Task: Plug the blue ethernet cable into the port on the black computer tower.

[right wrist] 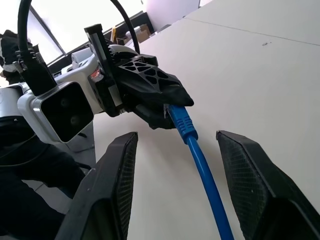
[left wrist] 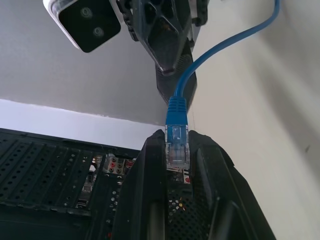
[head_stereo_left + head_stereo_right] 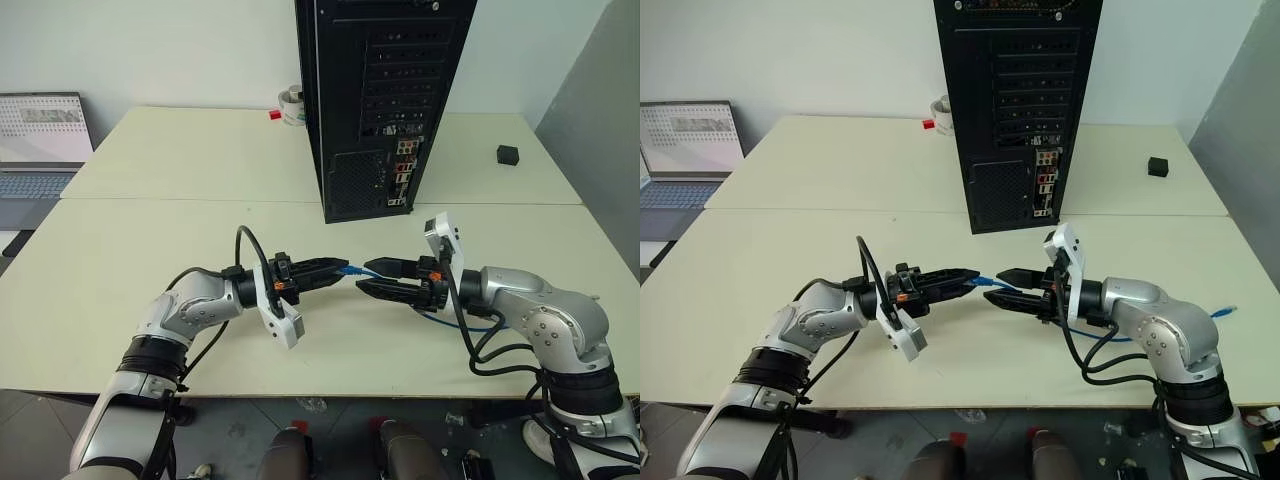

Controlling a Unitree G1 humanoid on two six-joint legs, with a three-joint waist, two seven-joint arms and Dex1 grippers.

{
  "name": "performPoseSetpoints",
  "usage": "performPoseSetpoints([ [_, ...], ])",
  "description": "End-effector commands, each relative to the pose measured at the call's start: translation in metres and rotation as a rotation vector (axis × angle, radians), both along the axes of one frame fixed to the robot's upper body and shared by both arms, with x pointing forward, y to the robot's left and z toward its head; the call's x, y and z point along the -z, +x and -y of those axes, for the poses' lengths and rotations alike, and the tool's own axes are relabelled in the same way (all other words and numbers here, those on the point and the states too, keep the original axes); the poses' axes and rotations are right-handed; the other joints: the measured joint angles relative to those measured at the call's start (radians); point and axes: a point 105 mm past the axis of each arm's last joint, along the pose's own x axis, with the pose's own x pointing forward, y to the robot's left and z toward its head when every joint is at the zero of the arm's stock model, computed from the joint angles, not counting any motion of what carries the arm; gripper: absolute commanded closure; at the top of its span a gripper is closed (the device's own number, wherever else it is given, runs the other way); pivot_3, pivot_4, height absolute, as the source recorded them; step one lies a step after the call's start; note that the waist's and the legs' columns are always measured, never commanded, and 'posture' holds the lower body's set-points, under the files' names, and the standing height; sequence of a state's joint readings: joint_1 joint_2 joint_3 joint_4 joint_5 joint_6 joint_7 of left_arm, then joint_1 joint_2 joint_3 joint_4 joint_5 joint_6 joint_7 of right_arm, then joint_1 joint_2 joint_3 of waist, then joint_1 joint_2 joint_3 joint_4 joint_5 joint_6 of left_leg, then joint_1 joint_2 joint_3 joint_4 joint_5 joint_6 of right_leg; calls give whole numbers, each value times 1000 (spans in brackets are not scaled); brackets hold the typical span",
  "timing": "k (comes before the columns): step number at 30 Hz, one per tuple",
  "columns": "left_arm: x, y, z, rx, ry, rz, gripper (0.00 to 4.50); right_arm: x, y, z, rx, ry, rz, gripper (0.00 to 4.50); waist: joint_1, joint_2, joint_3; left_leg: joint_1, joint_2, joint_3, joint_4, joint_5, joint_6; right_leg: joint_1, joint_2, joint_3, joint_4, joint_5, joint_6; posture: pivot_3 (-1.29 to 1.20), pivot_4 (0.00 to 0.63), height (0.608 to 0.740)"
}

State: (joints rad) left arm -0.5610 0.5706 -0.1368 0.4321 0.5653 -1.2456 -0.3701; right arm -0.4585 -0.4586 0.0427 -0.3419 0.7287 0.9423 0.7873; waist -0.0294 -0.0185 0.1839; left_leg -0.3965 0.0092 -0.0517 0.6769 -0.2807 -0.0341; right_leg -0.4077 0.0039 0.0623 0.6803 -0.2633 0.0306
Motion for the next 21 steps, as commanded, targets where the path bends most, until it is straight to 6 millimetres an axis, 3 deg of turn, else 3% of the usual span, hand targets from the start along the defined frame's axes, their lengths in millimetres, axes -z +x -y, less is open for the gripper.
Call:
performPoseSetpoints([
  [1, -10, -1, 0, 8, -13, 40, 4191, -12, 1, -6, -16, 22, 56, 1858, 0, 0, 0, 0, 0, 0, 0, 0, 0, 0, 0, 0, 0, 0, 0, 0, 150, 740],
  [4, -9, -2, 1, 12, -15, 40, 4191, -12, 2, -9, -16, 28, 61, 2228, 0, 0, 0, 0, 0, 0, 0, 0, 0, 0, 0, 0, 0, 0, 0, 0, 150, 740],
  [9, -10, -2, 1, 9, -18, 41, 4191, -12, 4, -11, -16, 26, 68, 3287, 0, 0, 0, 0, 0, 0, 0, 0, 0, 0, 0, 0, 0, 0, 0, 0, 150, 740],
  [13, -10, -2, 2, 9, -23, 41, 4191, -12, 5, -12, -16, 25, 73, 4469, 0, 0, 0, 0, 0, 0, 0, 0, 0, 0, 0, 0, 0, 0, 0, 0, 150, 740],
  [21, -11, -3, 3, 8, -35, 48, 4191, -12, 6, -12, -17, 22, 70, 4500, 0, 0, 0, 0, 0, 0, 0, 0, 0, 0, 0, 0, 0, 0, 0, 0, 150, 740],
])
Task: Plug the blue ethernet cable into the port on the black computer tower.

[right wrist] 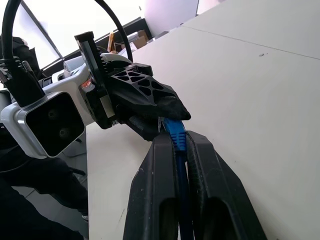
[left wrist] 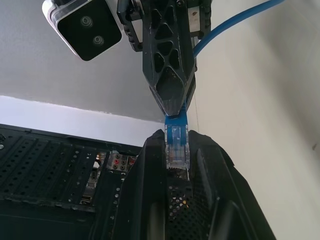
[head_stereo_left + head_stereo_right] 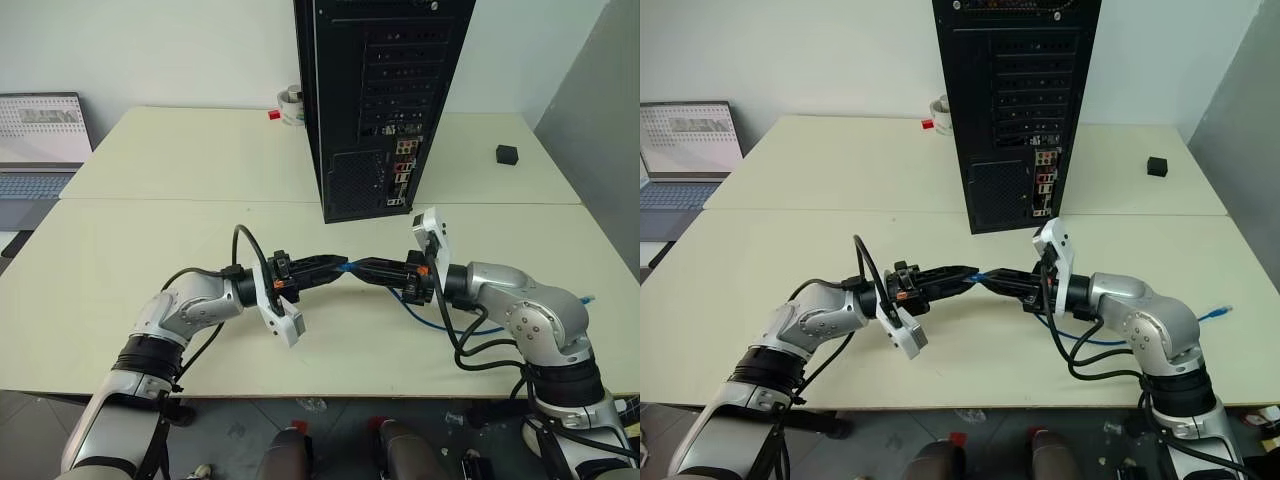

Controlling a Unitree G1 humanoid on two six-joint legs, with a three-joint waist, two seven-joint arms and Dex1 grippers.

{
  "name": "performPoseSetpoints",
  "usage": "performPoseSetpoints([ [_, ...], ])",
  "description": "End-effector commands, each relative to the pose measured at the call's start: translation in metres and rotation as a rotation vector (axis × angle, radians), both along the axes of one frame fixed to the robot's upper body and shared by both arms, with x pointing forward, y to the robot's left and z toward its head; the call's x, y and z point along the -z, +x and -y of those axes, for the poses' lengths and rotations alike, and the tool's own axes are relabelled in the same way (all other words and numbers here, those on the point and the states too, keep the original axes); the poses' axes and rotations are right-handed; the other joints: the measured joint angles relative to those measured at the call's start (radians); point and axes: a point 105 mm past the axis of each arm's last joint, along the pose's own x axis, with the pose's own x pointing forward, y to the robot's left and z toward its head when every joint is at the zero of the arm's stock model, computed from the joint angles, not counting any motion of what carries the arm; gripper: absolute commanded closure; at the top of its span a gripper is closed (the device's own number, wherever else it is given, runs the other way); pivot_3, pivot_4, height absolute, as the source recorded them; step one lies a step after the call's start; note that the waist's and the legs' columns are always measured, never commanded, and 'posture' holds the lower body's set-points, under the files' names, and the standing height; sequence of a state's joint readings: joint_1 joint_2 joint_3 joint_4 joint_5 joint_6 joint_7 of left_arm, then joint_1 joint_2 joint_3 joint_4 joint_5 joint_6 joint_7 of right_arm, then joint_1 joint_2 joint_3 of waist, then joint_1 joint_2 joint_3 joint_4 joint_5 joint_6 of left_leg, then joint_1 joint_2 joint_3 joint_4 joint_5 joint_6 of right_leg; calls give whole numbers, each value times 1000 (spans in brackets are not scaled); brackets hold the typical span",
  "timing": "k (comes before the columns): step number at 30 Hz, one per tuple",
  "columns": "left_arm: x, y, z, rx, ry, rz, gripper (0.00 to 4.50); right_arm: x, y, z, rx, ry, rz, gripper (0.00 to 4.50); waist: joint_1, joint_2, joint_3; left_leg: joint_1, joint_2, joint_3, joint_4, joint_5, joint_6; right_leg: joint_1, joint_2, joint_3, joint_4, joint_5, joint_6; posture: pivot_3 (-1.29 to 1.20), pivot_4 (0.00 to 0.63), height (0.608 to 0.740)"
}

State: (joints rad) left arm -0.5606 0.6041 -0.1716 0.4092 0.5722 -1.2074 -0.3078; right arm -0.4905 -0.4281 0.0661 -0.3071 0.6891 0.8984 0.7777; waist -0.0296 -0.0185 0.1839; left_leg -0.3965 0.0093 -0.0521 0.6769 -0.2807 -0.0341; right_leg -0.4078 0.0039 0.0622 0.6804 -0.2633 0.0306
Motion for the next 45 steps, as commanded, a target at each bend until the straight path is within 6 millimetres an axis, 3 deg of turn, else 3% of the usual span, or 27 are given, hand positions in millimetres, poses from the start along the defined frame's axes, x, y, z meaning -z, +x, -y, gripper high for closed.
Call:
performPoseSetpoints([
  [1, -9, -5, 4, 24, -28, 40, 4191, -8, -2, -4, -30, 14, 32, 4500, 0, 0, 0, 0, 0, 0, 0, 0, 0, 0, 0, 0, 0, 0, 0, 0, 150, 740],
  [3, -7, -4, 4, 22, -25, 32, 4191, -8, -2, -3, -31, 11, 28, 4500, 0, 0, 0, 0, 0, 0, 0, 0, 0, 0, 0, 0, 0, 0, 0, 0, 150, 740],
  [5, -6, -3, 2, 14, -42, -1, 3491, -7, -2, -2, -32, 4, 25, 4500, 0, 0, 0, 0, 0, 0, 0, 0, 0, 0, 0, 0, 0, 0, 0, 0, 150, 740],
  [10, -2, 4, -1, -28, -61, -115, 2780, -7, 0, 2, -19, -8, 32, 4500, -1, 0, 0, 0, 0, 0, 0, 0, 0, 0, 0, 0, 0, 0, 0, 0, 150, 740],
  [13, -12, 17, -5, -111, -144, -214, 2257, -9, 5, 6, 22, -8, 52, 4500, -2, 0, 0, 0, 0, 0, 0, 0, 0, 0, 0, 0, 0, 0, 0, 0, 150, 740],
  [17, -11, 30, -13, -214, -218, -440, 1471, -17, 15, 17, 130, 16, 101, 4500, -3, 0, 0, 0, 0, -1, 0, 0, 0, 0, 0, 0, 0, 0, 0, 0, 150, 740],
  [21, -7, 36, -19, -297, -362, -819, 1471, -34, 44, 35, 391, 20, 217, 4500, -4, 0, 0, 0, 0, -1, 0, 0, 0, 0, 1, 0, 0, 0, 0, 0, 150, 740],
  [27, -28, 50, -12, -378, -529, -1041, 1471, -47, 74, 38, 665, -7, 342, 4500, -5, 0, 0, -1, 1, -2, 0, 0, 0, -2, 2, 0, 1, 0, 0, 0, 150, 740],
  [34, -52, 68, -7, -463, -667, -1071, 1471, -47, 98, 33, 910, -47, 413, 4500, -4, 0, 0, -2, 1, -1, 0, 0, 0, -3, 2, 2, 1, 0, 0, 0, 150, 740],
  [45, -64, 70, -5, -502, -707, -1048, 1471, -43, 114, 32, 1094, 7, 401, 4500, -4, 0, 0, -2, 1, 1, 0, 0, -1, -5, 2, 3, 1, 0, 0, 0, 150, 740],
])
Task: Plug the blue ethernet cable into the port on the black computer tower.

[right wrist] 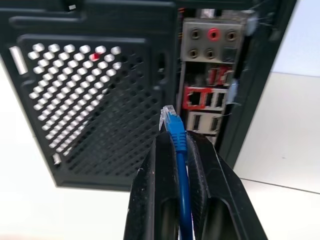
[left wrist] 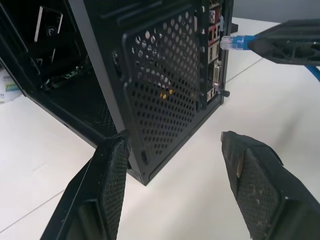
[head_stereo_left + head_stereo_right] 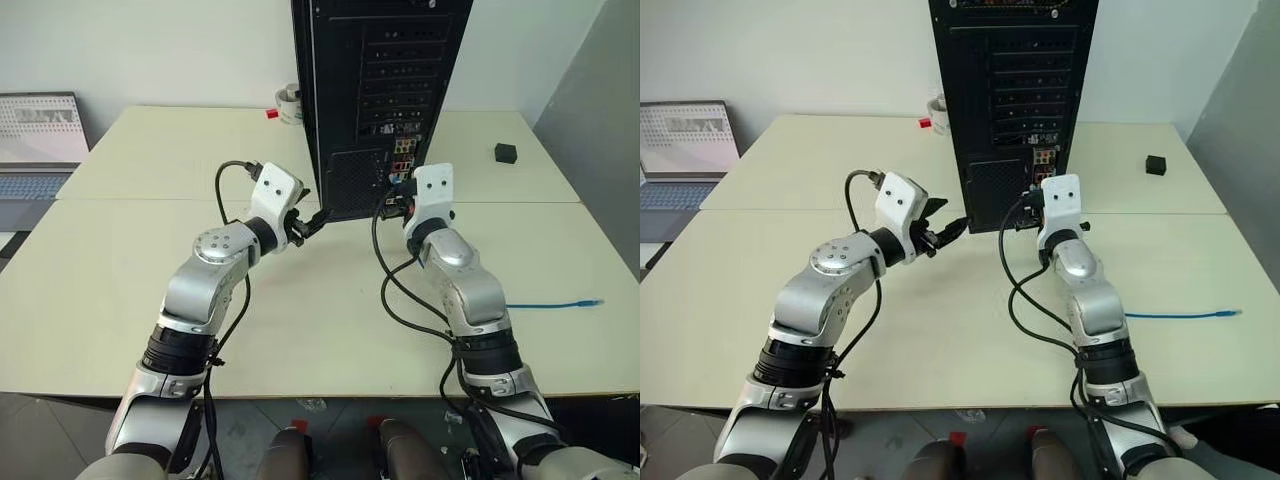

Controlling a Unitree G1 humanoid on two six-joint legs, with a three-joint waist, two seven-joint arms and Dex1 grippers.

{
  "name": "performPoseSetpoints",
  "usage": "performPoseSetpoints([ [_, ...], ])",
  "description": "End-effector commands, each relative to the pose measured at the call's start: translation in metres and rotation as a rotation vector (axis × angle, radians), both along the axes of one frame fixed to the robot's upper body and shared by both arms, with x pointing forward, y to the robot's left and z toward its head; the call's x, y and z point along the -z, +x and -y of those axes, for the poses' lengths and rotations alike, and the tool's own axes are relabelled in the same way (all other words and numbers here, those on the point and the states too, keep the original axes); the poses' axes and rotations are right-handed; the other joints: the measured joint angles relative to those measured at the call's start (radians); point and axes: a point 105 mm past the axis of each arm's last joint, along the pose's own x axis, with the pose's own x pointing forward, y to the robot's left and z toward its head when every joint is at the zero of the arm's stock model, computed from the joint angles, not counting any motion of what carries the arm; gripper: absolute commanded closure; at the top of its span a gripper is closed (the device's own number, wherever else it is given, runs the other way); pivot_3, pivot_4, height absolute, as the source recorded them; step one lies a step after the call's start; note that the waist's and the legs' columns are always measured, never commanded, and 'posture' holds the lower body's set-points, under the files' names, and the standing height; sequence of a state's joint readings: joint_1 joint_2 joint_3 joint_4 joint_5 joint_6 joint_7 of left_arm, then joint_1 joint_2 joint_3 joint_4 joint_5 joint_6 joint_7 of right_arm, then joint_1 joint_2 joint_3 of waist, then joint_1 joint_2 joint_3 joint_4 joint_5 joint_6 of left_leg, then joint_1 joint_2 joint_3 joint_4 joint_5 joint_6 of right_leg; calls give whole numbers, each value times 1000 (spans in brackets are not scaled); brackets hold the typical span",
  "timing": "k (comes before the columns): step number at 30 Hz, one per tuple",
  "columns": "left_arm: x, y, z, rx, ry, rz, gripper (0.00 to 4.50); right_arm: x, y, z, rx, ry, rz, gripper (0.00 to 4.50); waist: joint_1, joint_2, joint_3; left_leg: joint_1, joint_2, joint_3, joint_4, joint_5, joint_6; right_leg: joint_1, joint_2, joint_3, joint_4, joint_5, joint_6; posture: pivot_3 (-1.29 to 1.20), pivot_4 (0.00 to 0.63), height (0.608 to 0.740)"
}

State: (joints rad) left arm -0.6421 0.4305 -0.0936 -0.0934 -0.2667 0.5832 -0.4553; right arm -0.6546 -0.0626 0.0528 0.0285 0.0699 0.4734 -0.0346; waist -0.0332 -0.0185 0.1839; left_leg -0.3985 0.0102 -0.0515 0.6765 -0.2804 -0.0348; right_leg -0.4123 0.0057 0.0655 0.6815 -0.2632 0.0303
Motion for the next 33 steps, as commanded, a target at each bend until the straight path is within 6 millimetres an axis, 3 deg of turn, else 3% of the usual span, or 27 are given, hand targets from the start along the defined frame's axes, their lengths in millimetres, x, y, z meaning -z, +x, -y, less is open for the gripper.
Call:
performPoseSetpoints([
  [1, -22, -6, 3, 10, -7, 75, 1471, -22, 3, 3, 25, 40, 85, 4500, 0, 0, 0, 0, 0, 0, 0, 0, 0, 0, 0, 0, 0, 0, 0, 0, 150, 740],
  [18, -20, -14, 12, 69, -24, 52, 1471, -25, 21, 14, 61, 81, 83, 4500, -1, 0, 0, 0, 0, 1, 0, 0, 0, 0, 0, 1, 0, 0, 0, 0, 150, 740],
  [33, -16, -20, 13, 130, -11, 30, 1471, -21, 27, 11, 53, 83, 65, 4500, -2, 0, 0, 0, 0, 1, 0, 0, 0, 0, 0, 1, 0, 0, 0, 0, 150, 740],
])
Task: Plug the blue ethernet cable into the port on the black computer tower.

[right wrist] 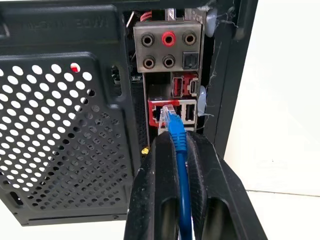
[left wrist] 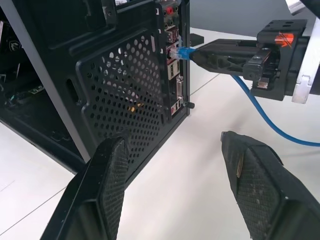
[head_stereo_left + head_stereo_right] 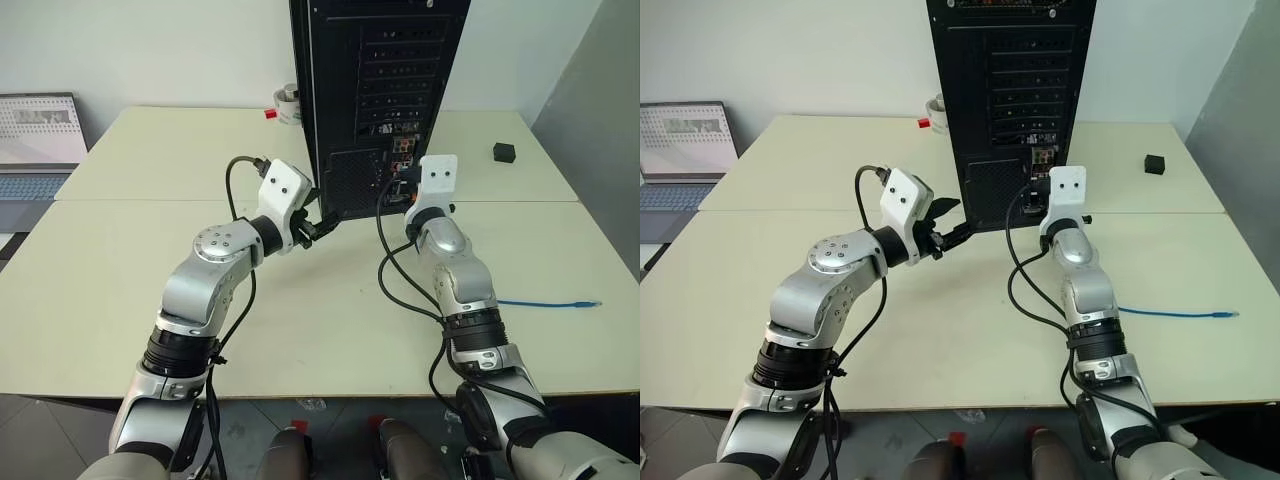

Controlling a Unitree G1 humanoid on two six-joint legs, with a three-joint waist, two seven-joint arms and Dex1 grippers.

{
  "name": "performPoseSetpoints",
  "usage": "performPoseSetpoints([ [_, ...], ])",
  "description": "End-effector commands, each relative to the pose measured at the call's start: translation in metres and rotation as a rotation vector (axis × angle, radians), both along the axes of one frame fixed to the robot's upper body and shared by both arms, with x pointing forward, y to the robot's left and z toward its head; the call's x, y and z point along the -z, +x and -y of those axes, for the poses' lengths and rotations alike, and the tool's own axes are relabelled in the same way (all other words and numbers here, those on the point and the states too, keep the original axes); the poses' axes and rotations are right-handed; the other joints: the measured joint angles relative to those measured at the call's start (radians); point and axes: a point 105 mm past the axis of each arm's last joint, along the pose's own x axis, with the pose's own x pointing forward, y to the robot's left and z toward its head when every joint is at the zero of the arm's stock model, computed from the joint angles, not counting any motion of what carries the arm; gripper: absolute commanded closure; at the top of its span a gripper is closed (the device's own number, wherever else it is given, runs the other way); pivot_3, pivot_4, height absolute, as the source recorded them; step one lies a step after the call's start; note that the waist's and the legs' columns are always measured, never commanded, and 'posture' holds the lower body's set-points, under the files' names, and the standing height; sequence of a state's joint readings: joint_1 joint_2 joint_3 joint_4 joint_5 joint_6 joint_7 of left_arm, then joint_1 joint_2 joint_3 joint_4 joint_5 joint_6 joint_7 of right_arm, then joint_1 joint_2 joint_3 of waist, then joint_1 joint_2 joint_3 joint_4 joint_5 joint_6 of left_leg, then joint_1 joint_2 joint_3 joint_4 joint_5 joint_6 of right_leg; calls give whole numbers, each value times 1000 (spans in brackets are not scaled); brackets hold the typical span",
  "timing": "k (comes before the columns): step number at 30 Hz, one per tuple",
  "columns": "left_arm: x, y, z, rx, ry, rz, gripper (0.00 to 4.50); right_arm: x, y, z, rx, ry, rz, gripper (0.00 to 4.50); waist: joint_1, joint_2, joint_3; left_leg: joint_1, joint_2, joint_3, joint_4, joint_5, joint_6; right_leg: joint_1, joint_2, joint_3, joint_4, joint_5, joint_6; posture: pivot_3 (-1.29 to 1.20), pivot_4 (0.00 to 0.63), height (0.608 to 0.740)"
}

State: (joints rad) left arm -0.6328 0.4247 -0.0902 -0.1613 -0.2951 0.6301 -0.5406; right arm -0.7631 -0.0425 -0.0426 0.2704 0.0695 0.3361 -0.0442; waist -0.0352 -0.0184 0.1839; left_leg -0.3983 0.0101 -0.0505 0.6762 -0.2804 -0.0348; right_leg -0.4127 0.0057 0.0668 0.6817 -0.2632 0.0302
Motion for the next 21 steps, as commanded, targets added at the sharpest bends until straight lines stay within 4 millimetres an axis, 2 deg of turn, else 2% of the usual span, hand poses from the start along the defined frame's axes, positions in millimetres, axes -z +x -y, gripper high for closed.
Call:
performPoseSetpoints([
  [1, -13, -5, -1, 14, -7, 48, 1471, -22, 1, -3, -9, 16, 68, 4500, 0, 0, 0, 0, 0, 0, 0, 0, 0, 0, 0, 0, 0, 0, 0, 0, 150, 740],
  [10, -12, -4, -5, 8, 5, 49, 1471, -30, -3, -12, -40, 0, 99, 4500, -6, 0, 0, 0, 0, 0, 0, 0, 0, 0, 0, 0, 0, 0, 0, 0, 150, 740],
  [21, -10, -4, -5, 6, 11, 47, 1471, -30, -3, -15, -49, 1, 96, 4500, -7, 0, 0, 0, 0, 0, 0, 0, 0, 0, 0, 0, 0, 0, 0, 0, 150, 740],
])
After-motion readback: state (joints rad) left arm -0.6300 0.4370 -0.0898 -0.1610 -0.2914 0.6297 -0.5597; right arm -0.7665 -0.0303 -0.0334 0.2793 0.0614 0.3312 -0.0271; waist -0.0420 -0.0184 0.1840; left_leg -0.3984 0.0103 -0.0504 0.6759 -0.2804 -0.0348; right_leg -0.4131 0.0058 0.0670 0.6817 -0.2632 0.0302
